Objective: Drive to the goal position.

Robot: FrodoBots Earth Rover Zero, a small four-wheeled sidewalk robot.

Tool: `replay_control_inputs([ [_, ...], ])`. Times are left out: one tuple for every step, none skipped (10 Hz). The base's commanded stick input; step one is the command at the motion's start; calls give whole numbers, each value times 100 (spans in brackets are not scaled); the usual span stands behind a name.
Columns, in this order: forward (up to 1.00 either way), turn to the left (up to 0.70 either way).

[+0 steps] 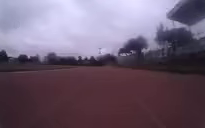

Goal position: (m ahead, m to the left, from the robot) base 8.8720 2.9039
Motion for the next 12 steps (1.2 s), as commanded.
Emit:
replay_control_inputs([
  [70,0],
  [70,0],
  [70,0],
  [70,0],
  [70,0],
  [70,0],
  [70,0],
  [70,0],
  [70,0],
  [70,0],
  [70,0],
  [70,-1],
])
